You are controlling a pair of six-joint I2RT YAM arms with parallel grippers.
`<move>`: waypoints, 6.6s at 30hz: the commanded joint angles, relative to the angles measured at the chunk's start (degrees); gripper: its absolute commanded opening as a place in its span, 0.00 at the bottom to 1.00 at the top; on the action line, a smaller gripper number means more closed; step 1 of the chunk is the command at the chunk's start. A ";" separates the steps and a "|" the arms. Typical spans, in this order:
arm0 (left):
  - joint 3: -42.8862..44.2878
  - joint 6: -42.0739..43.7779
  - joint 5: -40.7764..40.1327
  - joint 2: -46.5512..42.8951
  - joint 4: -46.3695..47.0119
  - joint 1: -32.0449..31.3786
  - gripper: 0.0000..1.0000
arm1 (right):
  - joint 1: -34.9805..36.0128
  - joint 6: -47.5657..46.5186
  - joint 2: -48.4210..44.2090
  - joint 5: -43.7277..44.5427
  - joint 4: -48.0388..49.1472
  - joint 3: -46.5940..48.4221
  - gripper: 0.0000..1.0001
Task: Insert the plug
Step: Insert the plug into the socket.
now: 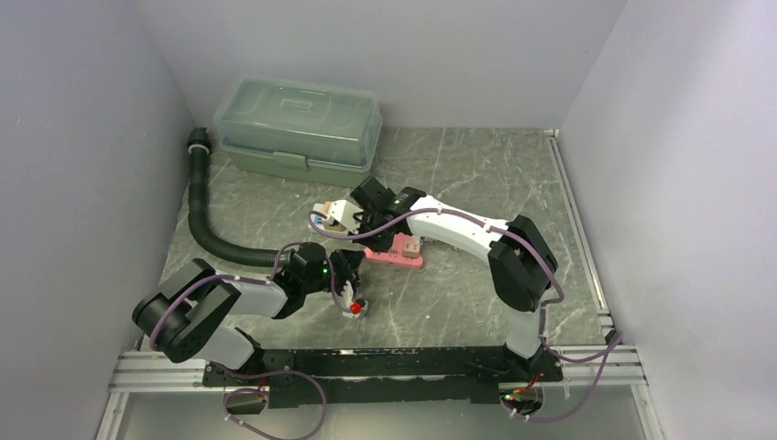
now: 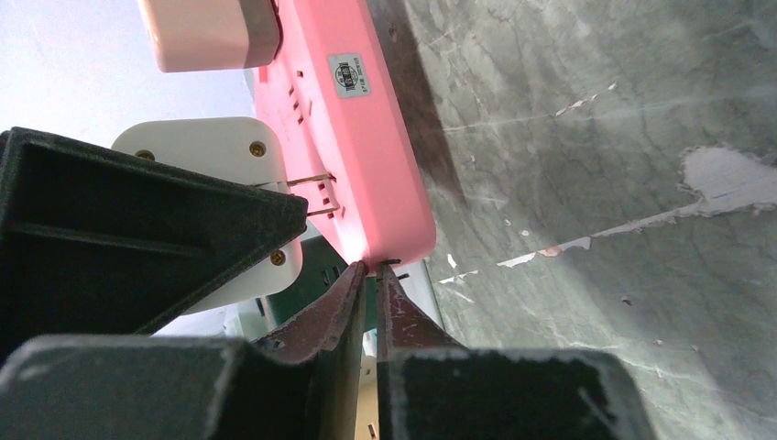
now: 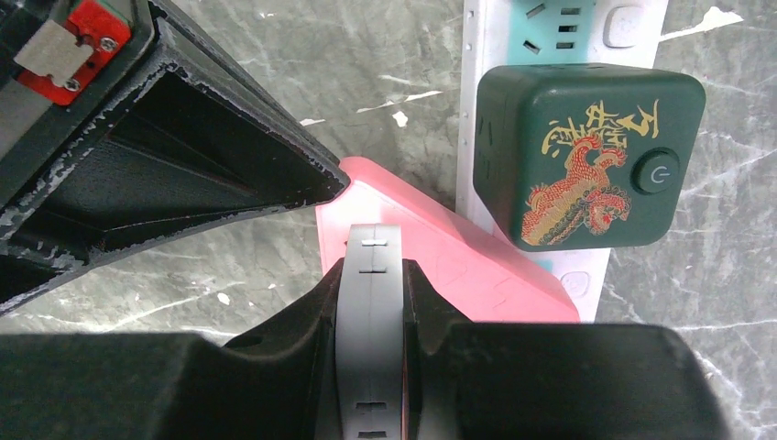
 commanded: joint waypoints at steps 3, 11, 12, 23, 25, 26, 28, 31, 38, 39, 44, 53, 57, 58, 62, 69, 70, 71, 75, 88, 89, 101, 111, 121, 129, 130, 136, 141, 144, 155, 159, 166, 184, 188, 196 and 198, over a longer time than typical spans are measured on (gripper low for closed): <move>0.77 0.20 -0.29 -0.63 1.48 -0.25 0.13 | -0.01 -2.11 -0.14 3.85 2.00 2.94 0.00; 0.75 0.20 -0.44 -0.80 1.42 -0.27 0.12 | -0.03 -2.80 -1.04 5.70 4.00 2.09 0.00; 0.76 0.28 -0.51 -0.80 1.32 -0.26 0.12 | -0.05 -2.98 -1.28 5.98 4.34 1.99 0.00; 0.67 0.11 -0.47 -0.90 1.25 -0.28 0.11 | -0.10 -3.52 -3.01 6.05 4.92 2.17 0.00; 0.70 0.03 -0.53 -0.96 1.17 -0.28 0.11 | -0.10 -3.70 -3.11 6.13 4.97 1.82 0.00; 0.72 -0.04 -0.55 -0.98 1.06 -0.28 0.11 | -0.08 -3.72 -2.98 6.15 4.85 1.72 0.00; 0.84 0.02 -0.64 -0.94 0.95 -0.22 0.11 | -0.10 -3.59 -2.73 6.12 4.72 1.57 0.00; 0.84 0.09 -0.71 -1.07 0.69 -0.28 0.11 | -0.10 -3.50 -2.35 6.11 4.70 1.30 0.00; 1.02 -0.06 -0.99 -0.94 0.58 -0.21 0.10 | -0.01 -4.07 -2.12 6.14 3.92 0.63 0.00; 1.09 -0.11 -0.99 -0.98 0.59 -0.28 0.10 | -0.01 -4.09 -2.22 6.11 3.76 0.51 0.00; 1.13 -0.14 -0.99 -0.98 0.51 -0.28 0.10 | -0.01 -4.09 -2.71 6.11 3.25 0.13 0.00; 1.35 -0.24 -1.17 -1.07 0.23 -0.28 0.10 | -0.01 -3.76 -3.06 6.11 3.16 -0.57 0.00; 1.60 -0.28 -1.11 -0.88 0.17 -0.28 0.10 | -0.01 -3.77 -3.07 6.15 2.80 -0.31 0.00; 1.74 -0.30 -1.01 -0.81 0.23 -0.24 0.10 | -0.01 -3.76 -3.08 6.11 2.77 -0.31 0.00; 2.08 -0.55 -0.82 -0.67 0.41 -0.28 0.11 | 0.03 -3.35 -2.95 5.90 2.49 -0.35 0.00; 2.62 -0.74 -0.58 -0.50 0.15 -0.24 0.11 | 0.42 -2.93 -2.76 5.78 3.07 -1.53 0.00; 2.73 -0.77 -0.56 -0.40 0.23 -0.28 0.11 | 0.43 -2.88 -2.75 5.76 3.20 -1.66 0.00; 2.76 -0.79 -0.64 -0.49 0.24 -0.28 0.11 | 0.49 -2.74 -2.76 5.56 3.21 -1.82 0.00; 2.21 -0.87 -1.20 -0.86 -0.17 -0.28 0.10 | 0.84 -2.47 -2.42 5.91 3.38 -2.56 0.00; -2.53 -2.94 -6.65 -7.82 -3.10 -0.24 0.06 | 2.52 0.37 -3.01 6.14 5.50 -6.64 0.00; -2.85 -2.88 -6.70 -8.84 -4.13 -0.28 0.06 | 2.61 0.54 -3.06 6.11 5.71 -6.86 0.00; 0.60 -11.03 -9.36 -24.49 -30.08 0.14 0.41 | 4.09 1.84 -4.36 8.17 8.22 -10.85 0.00; 4.32 -17.61 -10.25 -36.08 -50.61 0.80 0.52 | 6.42 2.50 -6.22 11.29 11.46 -15.21 0.00; 5.58 -18.34 -12.09 -40.75 -59.19 0.86 0.33 | 8.14 2.82 -5.84 13.54 13.27 -17.23 0.00; 6.26 -19.26 -12.44 -43.07 -64.33 0.89 0.22 | 9.65 3.03 -7.65 16.62 16.79 -21.07 0.00; 6.22 -19.17 -12.42 -43.41 -64.22 0.86 0.22 | 9.66 2.95 -7.68 16.84 16.87 -21.15 0.00; 6.86 -18.75 -12.03 -42.79 -64.63 0.90 0.20 | 9.27 0.98 -7.07 16.38 16.57 -19.86 0.00; 6.57 -18.52 -12.44 -42.26 -63.40 0.96 0.20 | 7.34 -0.22 -5.76 13.30 13.17 -16.46 0.00; 6.06 -18.95 -12.92 -42.11 -62.16 1.15 0.24 | 6.32 -1.20 -5.36 11.39 11.60 -14.98 0.00; 11.03 -32.84 -6.62 -36.03 -61.42 16.25 0.54 | 5.26 -1.79 -5.26 10.31 12.51 -15.65 0.00; 13.21 -34.06 -2.95 -34.49 -63.24 20.05 0.47 | 5.09 -1.64 -4.95 10.09 12.93 -15.47 0.00; 13.17 -32.03 -0.64 -34.64 -62.11 20.89 0.45 | 3.77 -2.40 -4.87 9.10 12.79 -16.13 0.00; 13.11 -29.92 0.87 -33.24 -59.00 21.25 0.37 | 3.09 -2.16 -0.91 9.09 11.94 -15.54 0.00; 12.93 -29.31 1.29 -33.28 -59.26 21.34 0.36 | 2.51 -1.83 -0.25 8.36 12.52 -15.73 0.00; 12.87 -28.12 0.78 -33.44 -58.27 21.51 0.34 | 2.19 -1.20 -1.15 8.27 12.93 -16.52 0.00; 13.09 -28.31 0.76 -33.26 -58.26 21.59 0.34 | 2.19 -1.04 -1.19 8.43 12.02 -15.53 0.01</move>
